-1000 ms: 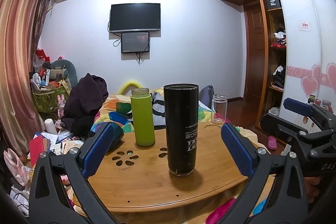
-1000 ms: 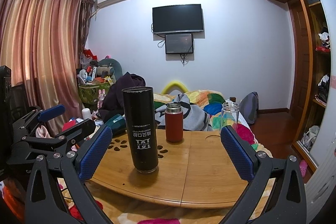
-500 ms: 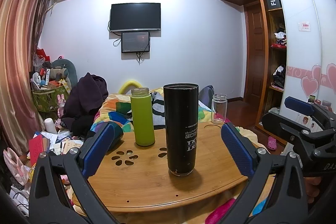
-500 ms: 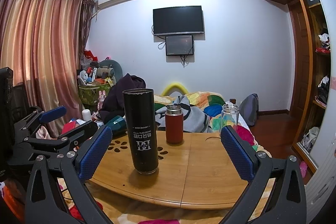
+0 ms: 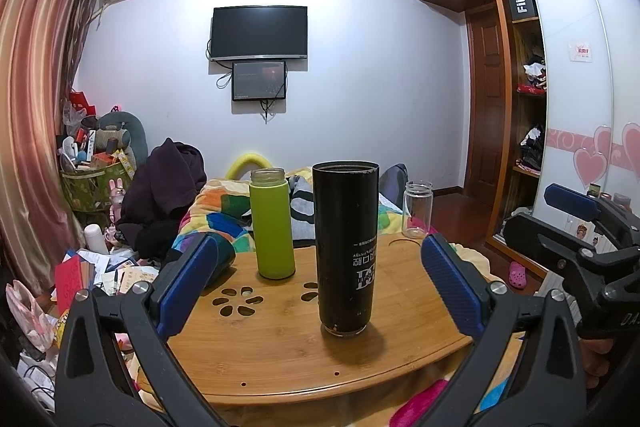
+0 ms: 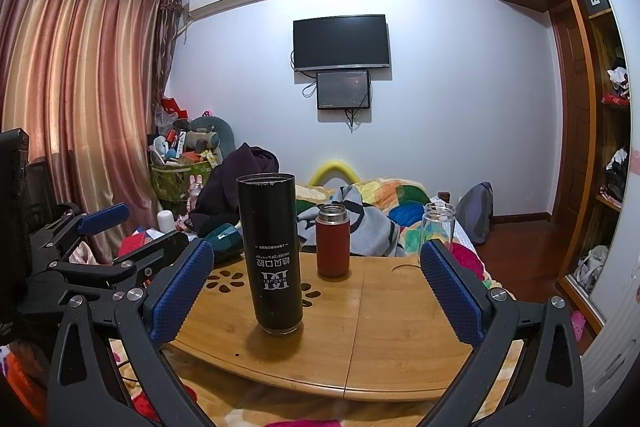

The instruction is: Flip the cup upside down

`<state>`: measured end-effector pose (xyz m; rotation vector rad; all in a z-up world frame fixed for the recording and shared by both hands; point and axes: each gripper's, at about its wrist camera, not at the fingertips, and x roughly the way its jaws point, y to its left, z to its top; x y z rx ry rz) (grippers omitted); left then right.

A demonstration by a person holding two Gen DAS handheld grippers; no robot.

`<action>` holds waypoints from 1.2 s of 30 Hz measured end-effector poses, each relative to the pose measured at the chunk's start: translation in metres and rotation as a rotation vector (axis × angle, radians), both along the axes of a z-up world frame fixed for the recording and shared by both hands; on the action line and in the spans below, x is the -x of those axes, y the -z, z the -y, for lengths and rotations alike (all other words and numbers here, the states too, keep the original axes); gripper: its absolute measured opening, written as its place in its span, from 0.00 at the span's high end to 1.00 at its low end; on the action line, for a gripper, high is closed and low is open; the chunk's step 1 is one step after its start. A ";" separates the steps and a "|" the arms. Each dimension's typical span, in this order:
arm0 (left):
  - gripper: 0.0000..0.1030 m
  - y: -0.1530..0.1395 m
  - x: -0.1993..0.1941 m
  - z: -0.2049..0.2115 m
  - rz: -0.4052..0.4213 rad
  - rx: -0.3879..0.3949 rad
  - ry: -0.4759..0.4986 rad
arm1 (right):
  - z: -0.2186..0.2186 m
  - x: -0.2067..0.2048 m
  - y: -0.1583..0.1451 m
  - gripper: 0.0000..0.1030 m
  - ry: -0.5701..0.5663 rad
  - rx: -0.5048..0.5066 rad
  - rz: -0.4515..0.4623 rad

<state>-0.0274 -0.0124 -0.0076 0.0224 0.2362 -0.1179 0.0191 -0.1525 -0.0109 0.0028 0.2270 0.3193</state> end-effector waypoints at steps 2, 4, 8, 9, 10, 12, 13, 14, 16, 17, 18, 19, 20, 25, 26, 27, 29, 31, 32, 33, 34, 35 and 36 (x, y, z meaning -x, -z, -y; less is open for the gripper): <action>0.00 0.000 0.000 0.000 0.000 -0.002 0.001 | 0.000 0.000 0.000 0.00 -0.001 -0.001 -0.001; 0.00 -0.001 0.000 0.001 0.000 -0.003 0.000 | 0.000 0.000 0.000 0.00 0.000 -0.001 0.000; 0.00 -0.002 0.001 0.002 0.001 -0.001 0.002 | 0.000 0.001 -0.002 0.00 -0.003 0.004 0.002; 0.00 -0.002 0.001 0.002 -0.001 -0.002 0.002 | -0.001 0.002 -0.002 0.00 -0.002 0.006 0.004; 0.00 -0.002 0.001 0.002 -0.001 -0.002 0.002 | -0.001 0.002 -0.002 0.00 -0.001 0.007 0.006; 0.00 -0.002 0.001 0.002 0.000 -0.003 0.001 | 0.000 0.003 -0.003 0.00 -0.002 0.006 0.007; 0.00 -0.002 0.001 0.002 0.000 -0.002 0.001 | -0.001 0.003 -0.002 0.00 -0.001 0.006 0.006; 0.00 -0.002 0.001 0.002 0.000 -0.001 0.001 | -0.001 0.003 -0.002 0.00 -0.001 0.006 0.006; 0.00 -0.002 0.001 0.002 0.001 0.001 0.002 | -0.001 0.003 -0.003 0.00 -0.001 0.004 0.005; 0.00 -0.002 0.001 0.002 0.001 0.001 0.002 | 0.000 0.003 -0.004 0.00 0.000 0.003 0.005; 0.00 -0.002 0.001 0.002 0.001 -0.001 0.001 | 0.000 0.003 -0.004 0.00 0.001 0.002 0.005; 0.00 -0.002 0.000 0.002 0.000 0.000 0.000 | 0.000 0.003 -0.004 0.00 0.001 0.001 0.005; 0.00 -0.002 0.000 0.002 -0.001 0.000 0.001 | 0.000 0.003 -0.004 0.00 0.000 0.001 0.005; 0.00 -0.003 0.000 0.002 -0.008 0.007 0.002 | 0.000 0.003 -0.004 0.00 0.000 0.002 0.005; 0.00 -0.003 0.000 0.002 -0.010 0.009 0.002 | 0.000 0.003 -0.004 0.00 0.000 0.002 0.006; 0.00 -0.003 0.000 0.002 -0.013 0.012 0.004 | 0.000 0.003 -0.004 0.00 0.001 0.002 0.006; 0.00 -0.003 -0.001 0.001 -0.019 0.019 0.004 | 0.000 0.002 -0.004 0.00 0.000 0.002 0.005; 0.00 -0.002 -0.002 0.001 -0.029 0.025 0.008 | 0.000 0.003 -0.004 0.00 0.001 0.001 0.005; 0.00 -0.002 -0.002 0.001 -0.033 0.027 0.010 | 0.000 0.003 -0.004 0.00 0.000 0.001 0.004; 0.00 -0.001 -0.003 0.001 -0.035 0.029 0.009 | 0.000 0.002 -0.004 0.00 0.000 0.000 0.003; 0.00 -0.001 -0.003 0.000 -0.037 0.030 0.008 | 0.000 0.003 -0.004 0.00 0.001 0.002 0.004; 0.00 -0.001 -0.004 0.000 -0.038 0.031 0.008 | 0.000 0.003 -0.004 0.00 0.001 0.003 0.004; 0.00 0.000 -0.004 0.000 -0.040 0.033 0.008 | 0.000 0.003 -0.004 0.00 0.001 0.003 0.004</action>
